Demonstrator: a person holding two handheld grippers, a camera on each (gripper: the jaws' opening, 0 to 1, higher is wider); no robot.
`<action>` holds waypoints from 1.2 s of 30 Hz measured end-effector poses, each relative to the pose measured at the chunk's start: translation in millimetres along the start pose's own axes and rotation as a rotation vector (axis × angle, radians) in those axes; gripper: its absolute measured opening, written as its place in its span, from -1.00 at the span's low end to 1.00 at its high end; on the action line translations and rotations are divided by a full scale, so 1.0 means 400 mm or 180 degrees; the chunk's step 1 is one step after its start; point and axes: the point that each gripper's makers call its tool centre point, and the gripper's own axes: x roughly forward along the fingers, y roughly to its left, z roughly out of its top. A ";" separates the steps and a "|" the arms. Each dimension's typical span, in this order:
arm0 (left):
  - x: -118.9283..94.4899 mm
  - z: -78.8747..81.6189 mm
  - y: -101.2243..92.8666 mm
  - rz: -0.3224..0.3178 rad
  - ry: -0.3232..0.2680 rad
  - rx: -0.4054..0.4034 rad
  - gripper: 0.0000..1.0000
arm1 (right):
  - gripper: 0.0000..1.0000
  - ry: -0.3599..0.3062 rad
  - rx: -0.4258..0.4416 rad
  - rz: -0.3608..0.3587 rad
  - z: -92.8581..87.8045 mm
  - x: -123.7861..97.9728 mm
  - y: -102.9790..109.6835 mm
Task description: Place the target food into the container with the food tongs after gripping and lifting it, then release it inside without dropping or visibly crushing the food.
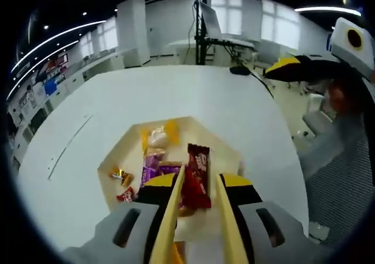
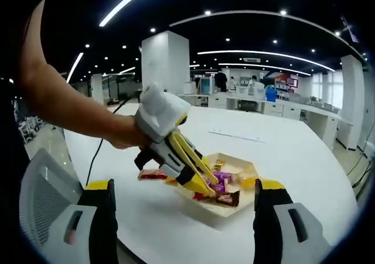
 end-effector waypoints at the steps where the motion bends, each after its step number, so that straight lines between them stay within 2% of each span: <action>1: -0.002 -0.003 0.000 -0.0002 -0.0002 -0.0030 -0.50 | 0.94 0.0001 -0.0004 0.0001 0.000 0.000 0.001; 6: -0.038 0.011 0.031 0.0101 -0.0093 -0.0089 -0.49 | 0.94 -0.0002 0.0000 0.0000 0.001 0.001 0.000; 10: -0.087 0.022 0.065 0.0217 -0.0185 -0.0102 -0.48 | 0.94 0.0005 -0.0008 0.0009 0.000 0.002 0.002; 13: -0.127 0.024 0.091 0.0315 -0.0233 -0.0210 -0.48 | 0.94 0.0006 0.0000 0.0009 0.000 0.002 0.001; 19: -0.202 0.001 0.130 0.0479 -0.0278 -0.0281 -0.48 | 0.94 0.0027 -0.0019 0.0038 -0.003 0.004 0.006; 22: -0.236 -0.032 0.148 0.0574 -0.0255 -0.0345 -0.47 | 0.94 0.0038 -0.0022 0.0048 -0.005 0.004 0.007; 27: -0.281 -0.132 0.179 0.0767 -0.0143 -0.0583 -0.47 | 0.94 0.0047 -0.0029 0.0061 -0.006 0.004 0.009; 28: -0.284 -0.140 0.181 0.0782 -0.0136 -0.0591 -0.48 | 0.94 0.0045 -0.0028 0.0063 -0.006 0.005 0.009; 30: -0.305 -0.175 0.196 0.0937 -0.0110 -0.0657 -0.47 | 0.94 0.0049 -0.0029 0.0067 -0.007 0.005 0.009; 36: -0.322 -0.272 0.207 0.1100 0.0059 -0.0846 -0.47 | 0.94 0.0056 -0.0028 0.0076 -0.008 0.005 0.011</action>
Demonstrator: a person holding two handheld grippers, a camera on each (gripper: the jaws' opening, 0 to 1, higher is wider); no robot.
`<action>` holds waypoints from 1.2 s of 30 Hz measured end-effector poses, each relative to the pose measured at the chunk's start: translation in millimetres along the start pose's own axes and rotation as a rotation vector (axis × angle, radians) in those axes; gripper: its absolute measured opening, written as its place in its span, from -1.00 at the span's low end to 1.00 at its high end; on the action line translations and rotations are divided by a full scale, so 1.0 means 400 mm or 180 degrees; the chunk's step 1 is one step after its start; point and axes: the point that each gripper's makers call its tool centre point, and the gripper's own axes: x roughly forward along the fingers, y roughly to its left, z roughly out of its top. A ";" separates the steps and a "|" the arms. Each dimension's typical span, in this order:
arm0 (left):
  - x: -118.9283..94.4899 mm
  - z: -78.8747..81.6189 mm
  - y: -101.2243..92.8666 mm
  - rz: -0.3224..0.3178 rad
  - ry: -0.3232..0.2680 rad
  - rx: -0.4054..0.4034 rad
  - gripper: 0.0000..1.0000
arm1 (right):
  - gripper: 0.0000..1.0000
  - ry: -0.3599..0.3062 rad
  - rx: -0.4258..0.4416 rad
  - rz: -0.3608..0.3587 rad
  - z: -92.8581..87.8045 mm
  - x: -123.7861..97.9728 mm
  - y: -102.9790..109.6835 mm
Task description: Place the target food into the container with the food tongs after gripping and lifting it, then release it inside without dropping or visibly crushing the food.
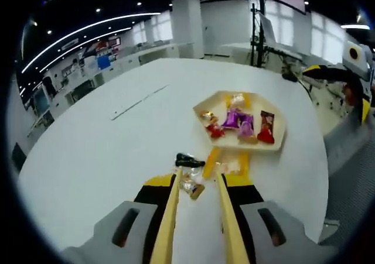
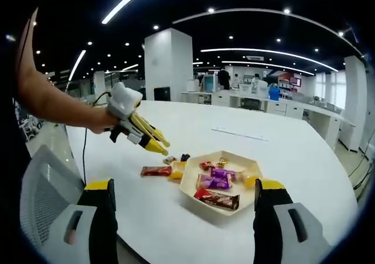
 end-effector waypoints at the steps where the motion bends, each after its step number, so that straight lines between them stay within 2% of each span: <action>1: 0.000 -0.017 0.005 0.0040 0.0043 -0.0044 -0.48 | 0.94 0.0001 -0.0004 0.0000 0.000 0.000 0.000; 3: 0.002 -0.040 0.018 0.0141 0.0088 -0.0057 -0.48 | 0.94 0.0003 -0.0007 0.0004 0.000 0.000 0.001; 5: 0.000 -0.045 0.016 0.0150 0.0061 -0.0133 -0.48 | 0.94 0.0001 -0.0004 0.0008 -0.001 0.001 0.001; 12: -0.003 -0.060 0.020 0.0176 0.0068 -0.0159 -0.47 | 0.93 -0.0006 0.0001 0.0009 0.002 0.000 0.001; 23: 0.027 -0.031 0.022 0.0215 0.0043 -0.0250 -0.47 | 0.93 -0.0002 0.0006 -0.0003 0.001 -0.001 0.000; 26: 0.046 -0.028 0.028 0.0260 0.0088 -0.0296 -0.47 | 0.93 -0.0003 0.0012 -0.0007 -0.001 0.000 -0.002; 27: 0.053 -0.029 0.028 0.0270 0.0110 -0.0418 -0.47 | 0.93 -0.0003 0.0009 -0.0007 0.000 -0.001 -0.002; 29: 0.065 -0.029 0.034 0.0324 0.0158 -0.0356 -0.47 | 0.93 -0.0006 0.0006 -0.0011 0.000 -0.001 -0.002; 31: 0.075 -0.040 0.034 0.0359 0.0273 -0.0409 -0.47 | 0.93 -0.0007 0.0017 -0.0020 0.000 -0.001 -0.004; 36: 0.091 -0.037 0.038 0.0404 0.0312 -0.0460 -0.48 | 0.92 -0.0010 0.0021 -0.0038 0.001 -0.002 -0.008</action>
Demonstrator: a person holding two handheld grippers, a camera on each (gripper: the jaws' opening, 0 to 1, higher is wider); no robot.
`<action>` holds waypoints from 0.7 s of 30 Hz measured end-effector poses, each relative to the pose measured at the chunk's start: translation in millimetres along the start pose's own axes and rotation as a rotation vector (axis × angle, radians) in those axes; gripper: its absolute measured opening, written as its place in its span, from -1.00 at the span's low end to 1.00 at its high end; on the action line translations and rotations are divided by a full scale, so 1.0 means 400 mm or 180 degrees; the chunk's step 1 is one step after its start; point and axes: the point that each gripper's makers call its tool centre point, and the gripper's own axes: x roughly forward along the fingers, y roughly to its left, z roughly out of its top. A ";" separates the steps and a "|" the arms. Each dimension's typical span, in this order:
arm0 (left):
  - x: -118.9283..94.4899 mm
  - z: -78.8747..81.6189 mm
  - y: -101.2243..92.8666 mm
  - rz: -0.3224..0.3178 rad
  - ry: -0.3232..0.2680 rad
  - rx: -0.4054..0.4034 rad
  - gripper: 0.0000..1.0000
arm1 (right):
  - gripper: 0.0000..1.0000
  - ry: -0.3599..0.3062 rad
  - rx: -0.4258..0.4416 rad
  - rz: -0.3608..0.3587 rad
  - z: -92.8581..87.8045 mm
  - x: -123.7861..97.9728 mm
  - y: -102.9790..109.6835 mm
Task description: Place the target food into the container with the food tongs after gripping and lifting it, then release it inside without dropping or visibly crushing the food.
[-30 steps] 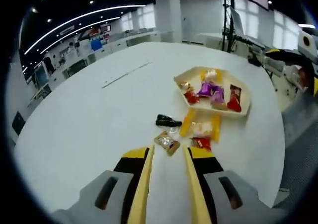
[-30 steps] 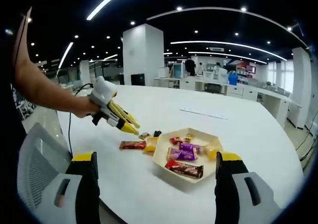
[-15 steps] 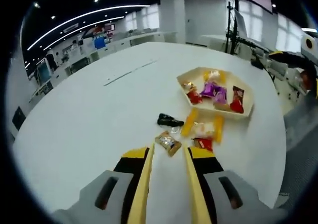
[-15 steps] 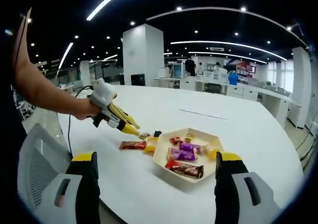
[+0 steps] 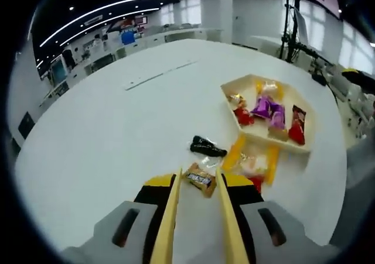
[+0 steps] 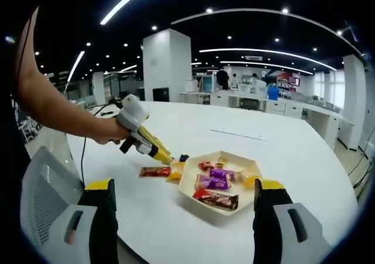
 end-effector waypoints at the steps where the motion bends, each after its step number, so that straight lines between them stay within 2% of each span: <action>1: 0.001 -0.001 0.000 0.0007 0.0023 -0.0021 -0.48 | 0.92 -0.0002 0.0002 0.0003 0.000 0.000 0.000; 5: 0.003 -0.005 0.003 0.0014 0.0068 -0.0035 -0.50 | 0.92 -0.0012 0.0011 0.0002 0.003 0.000 0.001; 15: -0.011 -0.022 -0.027 -0.0200 0.0168 0.0151 -0.62 | 0.91 0.0008 0.0004 0.0005 0.000 0.001 0.002; 21: -0.019 -0.023 -0.022 -0.0202 0.0180 0.0159 -0.65 | 0.91 0.0001 0.0004 0.0004 0.001 0.000 0.002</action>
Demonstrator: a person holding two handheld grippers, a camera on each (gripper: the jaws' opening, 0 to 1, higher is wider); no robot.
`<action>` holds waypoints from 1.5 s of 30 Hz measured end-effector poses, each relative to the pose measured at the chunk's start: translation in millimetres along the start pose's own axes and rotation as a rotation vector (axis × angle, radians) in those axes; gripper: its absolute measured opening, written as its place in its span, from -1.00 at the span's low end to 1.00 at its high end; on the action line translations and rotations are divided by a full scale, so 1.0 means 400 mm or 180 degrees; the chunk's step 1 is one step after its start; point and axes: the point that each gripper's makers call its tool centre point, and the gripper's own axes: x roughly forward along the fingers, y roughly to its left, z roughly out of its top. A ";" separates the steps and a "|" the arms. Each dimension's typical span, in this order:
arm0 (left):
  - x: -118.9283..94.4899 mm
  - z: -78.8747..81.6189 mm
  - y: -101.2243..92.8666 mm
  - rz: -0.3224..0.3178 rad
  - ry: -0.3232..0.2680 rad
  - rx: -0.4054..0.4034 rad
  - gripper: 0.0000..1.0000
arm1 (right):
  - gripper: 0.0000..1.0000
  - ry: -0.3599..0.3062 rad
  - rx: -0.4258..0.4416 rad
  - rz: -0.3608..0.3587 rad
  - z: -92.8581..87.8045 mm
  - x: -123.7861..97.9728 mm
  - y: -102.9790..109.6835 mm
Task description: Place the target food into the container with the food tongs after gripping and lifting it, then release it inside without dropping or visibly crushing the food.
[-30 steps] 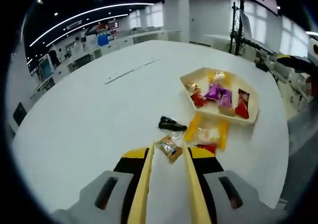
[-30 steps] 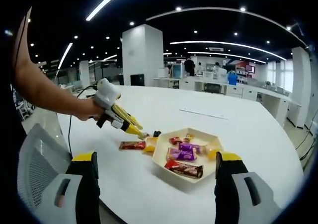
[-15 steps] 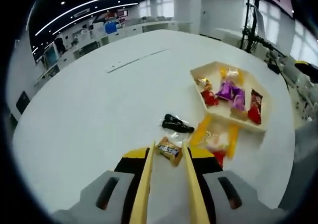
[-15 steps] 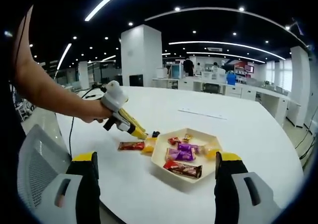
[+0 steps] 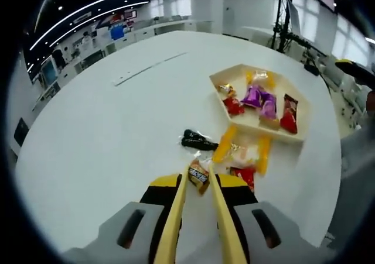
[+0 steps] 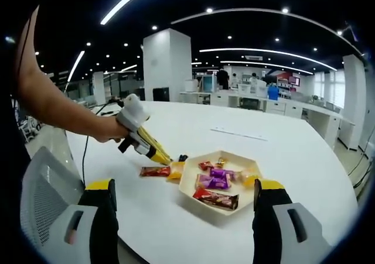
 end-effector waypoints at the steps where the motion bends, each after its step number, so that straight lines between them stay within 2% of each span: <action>1: -0.003 0.001 -0.001 -0.0011 -0.0009 0.0000 -0.65 | 0.91 -0.0002 -0.0003 -0.0009 0.000 0.000 -0.002; 14: -0.029 0.042 0.016 -0.0058 -0.0114 -0.0006 -0.65 | 0.91 0.0001 -0.0010 0.0011 -0.002 0.000 0.001; 27: -0.045 0.066 0.025 -0.0107 -0.0159 0.0042 -0.65 | 0.93 -0.0018 0.0000 0.0047 0.002 0.001 0.007; 45: -0.051 0.128 -0.007 -0.0233 -0.0258 0.0124 -0.65 | 0.92 -0.0022 -0.0013 0.0007 0.002 -0.001 0.001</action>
